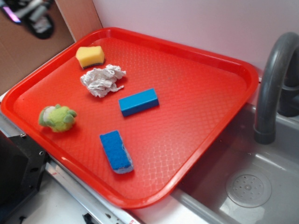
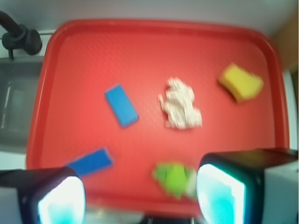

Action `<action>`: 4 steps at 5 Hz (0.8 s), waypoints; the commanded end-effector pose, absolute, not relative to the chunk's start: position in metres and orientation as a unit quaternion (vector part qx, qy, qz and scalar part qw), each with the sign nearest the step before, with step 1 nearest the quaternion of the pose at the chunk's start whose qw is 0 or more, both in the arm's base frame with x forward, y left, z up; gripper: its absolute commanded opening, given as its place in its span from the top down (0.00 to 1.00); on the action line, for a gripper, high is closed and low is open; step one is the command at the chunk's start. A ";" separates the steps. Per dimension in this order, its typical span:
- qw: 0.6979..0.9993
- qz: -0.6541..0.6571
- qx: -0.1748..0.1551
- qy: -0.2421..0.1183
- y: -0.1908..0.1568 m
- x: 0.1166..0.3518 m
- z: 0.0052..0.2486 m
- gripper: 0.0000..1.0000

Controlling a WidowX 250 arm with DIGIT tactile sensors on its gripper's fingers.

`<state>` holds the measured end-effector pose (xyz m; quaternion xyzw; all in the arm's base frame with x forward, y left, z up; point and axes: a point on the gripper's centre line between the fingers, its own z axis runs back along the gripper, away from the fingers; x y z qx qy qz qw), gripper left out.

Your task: Grab the blue block.

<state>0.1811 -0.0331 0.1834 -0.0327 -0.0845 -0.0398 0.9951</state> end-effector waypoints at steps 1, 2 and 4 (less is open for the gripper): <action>0.979 -0.155 -0.006 -0.133 -0.067 0.231 0.148 0.00; 0.978 -0.178 -0.003 -0.108 -0.077 0.236 0.118 0.00; 0.981 -0.181 0.035 -0.055 -0.073 0.239 0.071 0.00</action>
